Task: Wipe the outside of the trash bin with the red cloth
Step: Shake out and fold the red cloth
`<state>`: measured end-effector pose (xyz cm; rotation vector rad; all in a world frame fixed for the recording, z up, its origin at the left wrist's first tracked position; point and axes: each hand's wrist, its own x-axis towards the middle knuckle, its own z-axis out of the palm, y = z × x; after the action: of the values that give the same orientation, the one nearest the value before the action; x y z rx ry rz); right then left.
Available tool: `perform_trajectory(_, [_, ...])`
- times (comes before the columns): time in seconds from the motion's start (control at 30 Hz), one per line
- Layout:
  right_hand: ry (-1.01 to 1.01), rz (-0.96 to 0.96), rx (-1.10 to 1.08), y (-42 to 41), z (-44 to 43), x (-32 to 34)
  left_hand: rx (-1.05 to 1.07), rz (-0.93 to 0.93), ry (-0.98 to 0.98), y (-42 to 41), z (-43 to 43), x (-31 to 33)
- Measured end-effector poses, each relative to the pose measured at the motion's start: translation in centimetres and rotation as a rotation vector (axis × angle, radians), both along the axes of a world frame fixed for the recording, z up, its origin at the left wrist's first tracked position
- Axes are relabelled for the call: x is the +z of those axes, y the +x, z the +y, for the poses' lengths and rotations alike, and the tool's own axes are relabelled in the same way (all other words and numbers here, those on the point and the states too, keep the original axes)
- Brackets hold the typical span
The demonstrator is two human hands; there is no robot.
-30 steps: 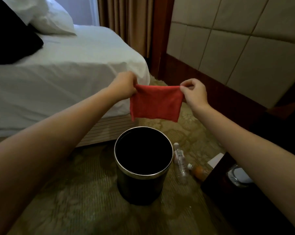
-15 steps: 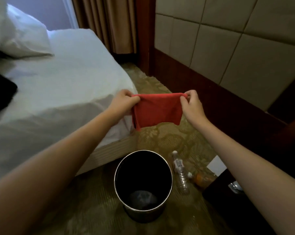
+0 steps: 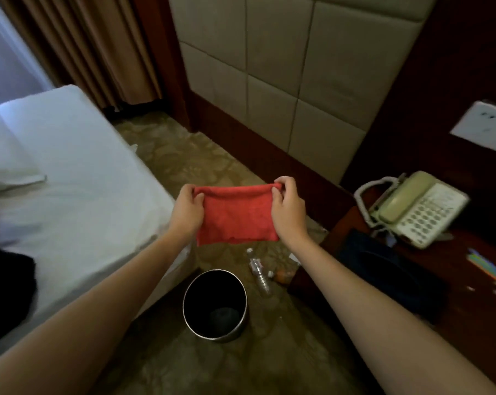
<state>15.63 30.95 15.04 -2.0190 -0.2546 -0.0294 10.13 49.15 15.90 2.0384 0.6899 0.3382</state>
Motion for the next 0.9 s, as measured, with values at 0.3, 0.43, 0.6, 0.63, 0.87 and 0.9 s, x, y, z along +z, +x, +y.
perform_trajectory(0.3, [-0.113, 0.027, -0.29, -8.5, -13.8, 6.2, -0.395, 0.109, 0.113, -3.2, -13.2, 4.9])
perform_trajectory(0.43, [-0.162, 0.098, -0.483, -12.4, -22.9, 5.4, -0.593, 0.123, 0.061, -4.2, -22.1, 4.1])
perform_trajectory(0.6, [-0.196, 0.19, -0.742, -17.2, -33.8, 2.1, -0.819, 0.204, 0.03, -5.2, -34.1, 1.8])
perform_trajectory(0.63, [-0.205, 0.224, -0.772, -17.9, -35.7, 1.3, -0.85, 0.234, 0.022, -5.3, -36.4, 1.0])
perform_trajectory(0.87, [-0.167, 0.409, -0.892, -20.7, -46.4, -6.6, -0.949, 0.43, -0.064, -4.9, -49.5, -7.2])
perform_trajectory(0.9, [-0.126, 0.436, -0.898, -20.6, -47.4, -7.7, -0.938, 0.452, -0.067, -4.5, -50.8, -8.5])
